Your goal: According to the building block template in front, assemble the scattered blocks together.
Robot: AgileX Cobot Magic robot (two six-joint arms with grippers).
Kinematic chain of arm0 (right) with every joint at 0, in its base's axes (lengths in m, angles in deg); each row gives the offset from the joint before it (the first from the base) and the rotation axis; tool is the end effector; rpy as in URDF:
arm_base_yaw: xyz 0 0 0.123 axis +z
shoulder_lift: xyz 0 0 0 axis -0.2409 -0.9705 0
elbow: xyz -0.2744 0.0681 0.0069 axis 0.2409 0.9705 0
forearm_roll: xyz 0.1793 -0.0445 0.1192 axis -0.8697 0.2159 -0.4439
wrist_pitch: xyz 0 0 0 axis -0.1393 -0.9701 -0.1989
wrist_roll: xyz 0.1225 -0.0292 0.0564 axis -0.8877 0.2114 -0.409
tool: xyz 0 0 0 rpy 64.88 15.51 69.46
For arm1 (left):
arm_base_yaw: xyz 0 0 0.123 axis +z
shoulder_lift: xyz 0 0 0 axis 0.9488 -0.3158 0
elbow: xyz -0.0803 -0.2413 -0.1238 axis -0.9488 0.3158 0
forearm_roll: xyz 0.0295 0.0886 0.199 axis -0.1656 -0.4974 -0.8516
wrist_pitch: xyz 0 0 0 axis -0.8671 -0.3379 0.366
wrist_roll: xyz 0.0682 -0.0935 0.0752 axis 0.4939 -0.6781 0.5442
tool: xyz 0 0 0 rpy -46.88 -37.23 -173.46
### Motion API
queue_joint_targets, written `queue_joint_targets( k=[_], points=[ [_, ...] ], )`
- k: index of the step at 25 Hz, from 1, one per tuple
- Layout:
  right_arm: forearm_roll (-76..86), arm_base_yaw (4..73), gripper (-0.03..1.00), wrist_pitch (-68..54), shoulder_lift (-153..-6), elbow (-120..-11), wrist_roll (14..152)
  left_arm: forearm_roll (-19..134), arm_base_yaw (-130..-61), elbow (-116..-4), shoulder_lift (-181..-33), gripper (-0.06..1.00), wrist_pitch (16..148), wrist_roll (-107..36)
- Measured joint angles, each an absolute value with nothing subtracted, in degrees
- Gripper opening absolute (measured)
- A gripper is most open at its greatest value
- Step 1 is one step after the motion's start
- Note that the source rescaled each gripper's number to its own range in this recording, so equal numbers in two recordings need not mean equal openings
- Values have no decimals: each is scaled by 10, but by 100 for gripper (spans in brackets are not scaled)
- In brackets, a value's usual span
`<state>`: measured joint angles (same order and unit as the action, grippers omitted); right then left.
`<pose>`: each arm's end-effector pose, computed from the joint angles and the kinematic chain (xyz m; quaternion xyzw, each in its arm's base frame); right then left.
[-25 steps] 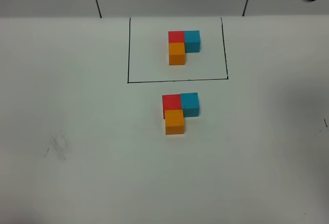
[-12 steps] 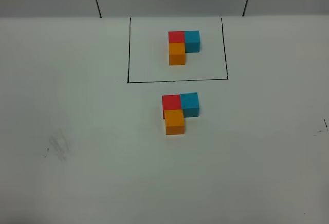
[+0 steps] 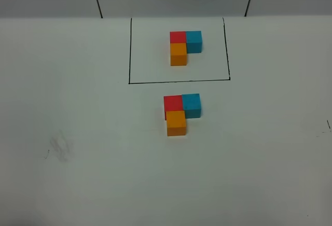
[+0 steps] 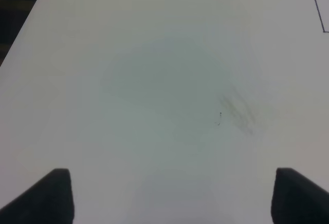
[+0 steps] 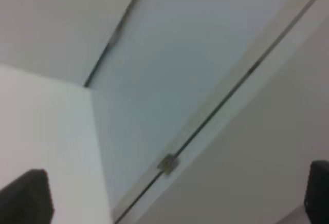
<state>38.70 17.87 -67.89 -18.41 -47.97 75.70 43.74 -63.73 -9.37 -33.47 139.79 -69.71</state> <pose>-0.0373 -0.0594 0.3870 -0.0603 0.7700 -0.2713 0.5743 0.0082 0.0022 0.2396 -0.0588 0.8529 0.0402 0.5172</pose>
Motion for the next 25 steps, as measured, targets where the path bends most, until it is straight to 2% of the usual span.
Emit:
queue_joint_targets(
  k=[7,11,15,25],
  points=[
    [216,113,96,-626,-112,-324,714,438,-637,-94,-335,77,1398,-697],
    [173,104,92,-600,-70,-244,675,438,-637,-94,-335,77,1398,-697],
    [164,103,88,-596,-62,-196,652,438,-637,-94,-335,77,1398,-697],
    [163,103,85,-590,-62,-139,621,438,-637,-94,-335,77,1398,-697]
  ],
)
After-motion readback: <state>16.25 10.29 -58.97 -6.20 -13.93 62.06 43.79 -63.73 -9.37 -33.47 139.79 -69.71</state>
